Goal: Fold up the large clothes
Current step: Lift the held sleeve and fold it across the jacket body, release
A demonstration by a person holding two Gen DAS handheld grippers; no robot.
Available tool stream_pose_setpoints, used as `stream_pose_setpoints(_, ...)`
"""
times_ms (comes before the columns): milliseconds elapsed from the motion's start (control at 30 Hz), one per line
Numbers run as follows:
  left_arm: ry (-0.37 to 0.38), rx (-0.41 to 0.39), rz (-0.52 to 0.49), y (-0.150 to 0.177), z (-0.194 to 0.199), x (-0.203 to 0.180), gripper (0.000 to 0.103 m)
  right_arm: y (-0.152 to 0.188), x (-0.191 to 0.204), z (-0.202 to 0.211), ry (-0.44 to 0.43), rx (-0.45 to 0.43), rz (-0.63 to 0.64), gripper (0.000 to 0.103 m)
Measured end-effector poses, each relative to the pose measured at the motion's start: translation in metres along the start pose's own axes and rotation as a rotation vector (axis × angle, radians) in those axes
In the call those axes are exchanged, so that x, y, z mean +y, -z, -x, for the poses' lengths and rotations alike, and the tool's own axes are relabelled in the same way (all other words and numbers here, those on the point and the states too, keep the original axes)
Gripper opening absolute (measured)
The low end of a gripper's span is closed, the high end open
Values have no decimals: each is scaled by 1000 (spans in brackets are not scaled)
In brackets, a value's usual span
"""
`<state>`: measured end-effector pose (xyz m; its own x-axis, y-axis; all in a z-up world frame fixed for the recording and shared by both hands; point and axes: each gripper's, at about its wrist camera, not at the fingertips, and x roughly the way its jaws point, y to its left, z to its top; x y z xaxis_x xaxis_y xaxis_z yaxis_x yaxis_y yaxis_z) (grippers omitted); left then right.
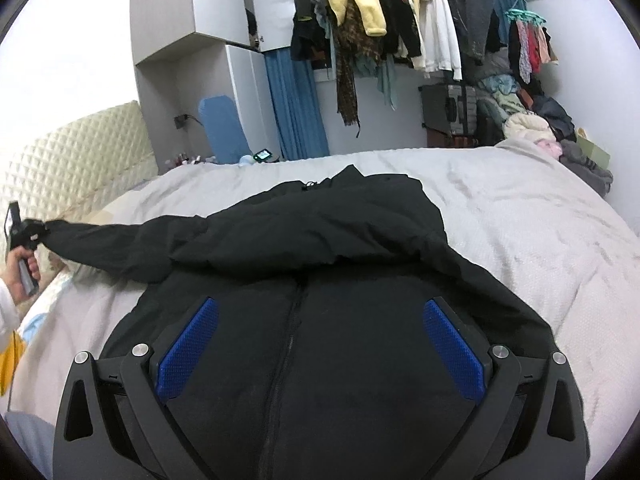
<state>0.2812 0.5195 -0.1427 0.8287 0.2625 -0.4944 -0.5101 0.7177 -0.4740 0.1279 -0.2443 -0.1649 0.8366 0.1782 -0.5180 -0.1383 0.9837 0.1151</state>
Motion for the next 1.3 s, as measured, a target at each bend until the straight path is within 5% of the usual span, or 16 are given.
stream_pose_setpoints(233,5,-35,-145,-11,59,-75,3,2,-8,21,23,-6,8,103)
stream_pose_setpoints(667,154,-80,-321,-7,139,-263,4,1,-28,52,-12,-95,-44,103)
stream_pose_setpoints(1000,290,-39,-458,70,168,-406,9,5,-46,71,-43,-137,-82,103)
stream_pose_setpoints(1300,380,21,-559,164,168,-495,9,6,-60,79,-65,-157,-139,103)
